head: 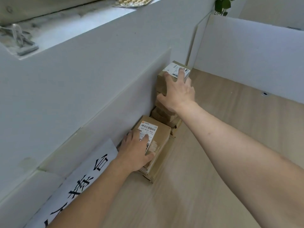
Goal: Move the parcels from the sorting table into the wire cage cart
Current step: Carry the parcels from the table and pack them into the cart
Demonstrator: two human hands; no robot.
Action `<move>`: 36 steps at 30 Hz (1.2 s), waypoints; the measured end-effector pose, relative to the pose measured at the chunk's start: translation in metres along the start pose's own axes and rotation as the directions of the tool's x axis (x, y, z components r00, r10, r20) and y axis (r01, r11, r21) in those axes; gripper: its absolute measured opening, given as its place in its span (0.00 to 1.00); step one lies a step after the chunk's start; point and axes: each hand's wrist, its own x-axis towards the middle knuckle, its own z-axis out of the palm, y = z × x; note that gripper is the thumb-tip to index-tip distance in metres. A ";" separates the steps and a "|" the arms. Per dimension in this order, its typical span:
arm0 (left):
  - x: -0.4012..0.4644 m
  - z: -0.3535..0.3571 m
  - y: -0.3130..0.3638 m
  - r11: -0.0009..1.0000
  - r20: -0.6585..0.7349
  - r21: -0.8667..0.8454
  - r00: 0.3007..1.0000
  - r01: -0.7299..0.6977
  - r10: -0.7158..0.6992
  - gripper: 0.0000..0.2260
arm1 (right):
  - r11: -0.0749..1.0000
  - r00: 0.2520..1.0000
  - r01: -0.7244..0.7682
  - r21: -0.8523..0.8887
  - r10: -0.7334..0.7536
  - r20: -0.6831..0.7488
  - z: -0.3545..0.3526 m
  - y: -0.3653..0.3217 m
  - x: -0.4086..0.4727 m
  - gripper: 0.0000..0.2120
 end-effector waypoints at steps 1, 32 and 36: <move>-0.001 0.002 0.001 1.000 -0.002 -0.004 1.000 0.005 -0.005 0.37 | 1.000 1.000 -0.007 -0.001 0.007 0.006 0.002 -0.003 0.005 0.37; 0.008 0.008 0.019 0.978 0.086 -0.049 0.977 0.202 -0.197 0.53 | 0.910 0.961 -0.273 0.312 0.268 0.061 -0.011 0.008 0.024 0.37; 0.008 0.006 0.022 0.974 0.097 -0.053 0.972 0.222 -0.216 0.55 | 0.888 0.965 -0.262 0.378 0.250 0.083 -0.022 0.018 0.010 0.37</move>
